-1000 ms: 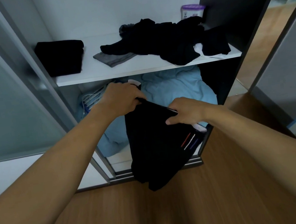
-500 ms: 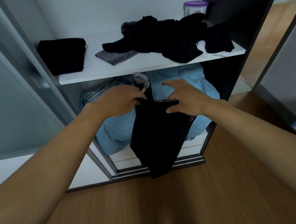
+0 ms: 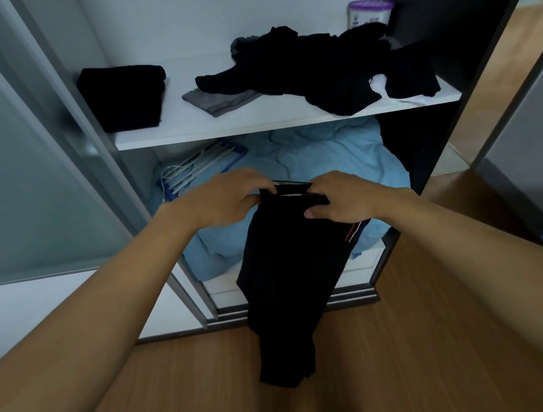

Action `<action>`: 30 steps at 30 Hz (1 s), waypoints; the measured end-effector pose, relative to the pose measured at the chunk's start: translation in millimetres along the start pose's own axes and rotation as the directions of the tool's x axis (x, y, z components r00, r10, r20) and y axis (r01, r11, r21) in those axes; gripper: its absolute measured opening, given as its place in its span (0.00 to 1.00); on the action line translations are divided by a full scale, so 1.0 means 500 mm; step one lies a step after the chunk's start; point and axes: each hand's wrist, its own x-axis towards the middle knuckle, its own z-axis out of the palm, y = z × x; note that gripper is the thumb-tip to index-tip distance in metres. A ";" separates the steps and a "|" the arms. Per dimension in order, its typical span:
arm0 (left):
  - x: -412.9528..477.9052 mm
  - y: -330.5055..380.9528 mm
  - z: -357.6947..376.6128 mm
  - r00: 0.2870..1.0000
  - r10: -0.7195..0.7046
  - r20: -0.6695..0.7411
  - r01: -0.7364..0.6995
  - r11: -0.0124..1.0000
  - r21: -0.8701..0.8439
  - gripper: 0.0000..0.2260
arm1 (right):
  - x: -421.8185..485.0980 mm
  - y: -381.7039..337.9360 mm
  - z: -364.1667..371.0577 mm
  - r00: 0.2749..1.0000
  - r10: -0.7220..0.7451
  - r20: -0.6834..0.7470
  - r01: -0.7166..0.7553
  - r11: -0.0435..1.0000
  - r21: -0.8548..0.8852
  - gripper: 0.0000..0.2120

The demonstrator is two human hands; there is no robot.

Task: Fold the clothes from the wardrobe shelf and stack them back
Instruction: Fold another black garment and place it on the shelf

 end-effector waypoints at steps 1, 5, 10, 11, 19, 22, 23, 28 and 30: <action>-0.005 -0.001 0.000 0.998 -0.036 -0.044 0.031 0.994 -0.101 0.14 | 0.000 -0.006 0.000 0.999 0.006 -0.038 -0.006 1.000 0.010 0.14; -0.042 -0.011 0.031 0.987 -0.149 -0.062 0.044 0.621 -0.783 0.25 | 0.006 -0.030 -0.004 0.992 -0.010 -0.128 0.003 0.999 -0.050 0.15; -0.009 -0.007 0.100 0.919 -0.361 -0.155 0.138 0.667 -0.732 0.12 | 0.006 -0.062 -0.013 0.989 -0.080 -0.127 0.065 0.991 -0.120 0.10; -0.005 -0.009 0.101 0.901 -0.383 -0.202 0.109 0.653 -0.749 0.11 | 0.001 -0.061 -0.015 0.987 -0.075 -0.143 0.058 0.991 -0.122 0.08; -0.020 -0.027 0.108 0.877 -0.426 -0.223 0.004 0.470 -0.883 0.14 | -0.040 -0.035 -0.026 0.960 0.194 -0.201 -0.206 0.978 -0.039 0.16; -0.018 -0.027 0.115 0.856 -0.462 -0.231 -0.013 0.428 -0.904 0.11 | -0.043 -0.031 -0.017 0.948 0.155 -0.278 -0.145 0.988 0.058 0.11; -0.017 -0.026 0.114 0.849 -0.475 -0.232 -0.020 0.410 -0.912 0.11 | -0.045 -0.025 -0.013 0.933 0.129 -0.337 -0.090 0.988 0.128 0.09; -0.010 -0.018 0.096 0.828 -0.517 -0.215 -0.038 0.331 -0.943 0.09 | -0.059 -0.007 0.028 0.775 0.302 -0.555 0.223 0.691 0.688 0.18; -0.005 -0.009 0.089 0.820 -0.529 -0.219 -0.051 0.313 -0.948 0.08 | -0.055 0.000 0.051 0.817 0.406 -0.410 0.179 0.497 0.849 0.17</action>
